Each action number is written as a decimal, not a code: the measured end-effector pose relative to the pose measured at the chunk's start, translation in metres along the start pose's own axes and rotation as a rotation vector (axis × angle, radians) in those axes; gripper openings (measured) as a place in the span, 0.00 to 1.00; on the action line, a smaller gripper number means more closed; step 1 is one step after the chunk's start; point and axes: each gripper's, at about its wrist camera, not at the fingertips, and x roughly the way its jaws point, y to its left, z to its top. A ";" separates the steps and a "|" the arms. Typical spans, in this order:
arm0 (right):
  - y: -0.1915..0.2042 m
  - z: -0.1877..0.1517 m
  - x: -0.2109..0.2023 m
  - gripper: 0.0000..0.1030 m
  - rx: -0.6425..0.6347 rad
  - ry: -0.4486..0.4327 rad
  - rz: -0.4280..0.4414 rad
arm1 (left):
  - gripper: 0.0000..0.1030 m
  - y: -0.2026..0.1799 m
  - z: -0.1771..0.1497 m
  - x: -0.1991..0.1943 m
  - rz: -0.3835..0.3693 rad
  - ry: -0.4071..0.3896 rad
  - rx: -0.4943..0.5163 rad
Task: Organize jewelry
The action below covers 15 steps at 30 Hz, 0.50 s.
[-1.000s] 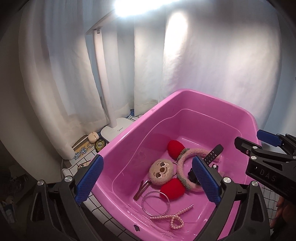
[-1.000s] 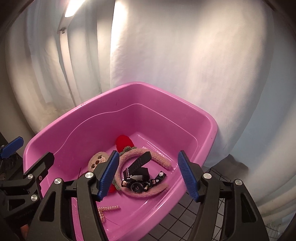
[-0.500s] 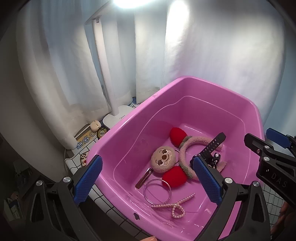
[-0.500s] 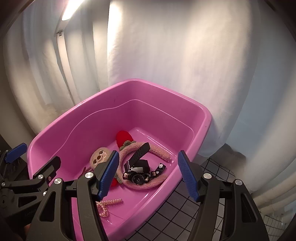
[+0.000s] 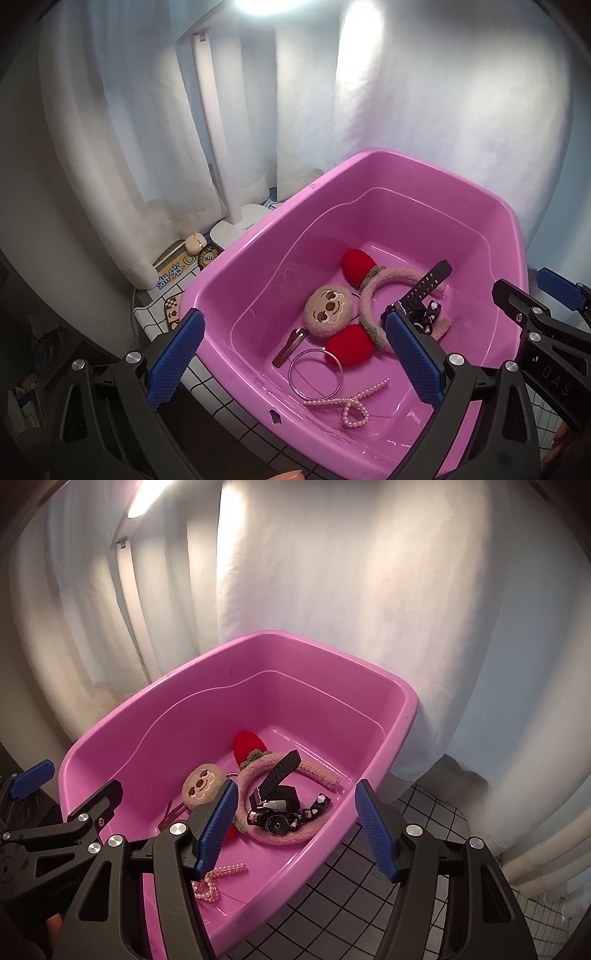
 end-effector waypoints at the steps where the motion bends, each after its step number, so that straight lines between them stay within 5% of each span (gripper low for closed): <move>1: 0.000 -0.001 0.000 0.61 0.001 0.000 0.001 | 0.94 0.000 0.000 0.000 0.001 0.001 -0.001; 15: 0.001 -0.007 -0.006 0.61 -0.011 -0.001 0.005 | 0.94 0.002 -0.003 -0.003 -0.003 0.001 -0.004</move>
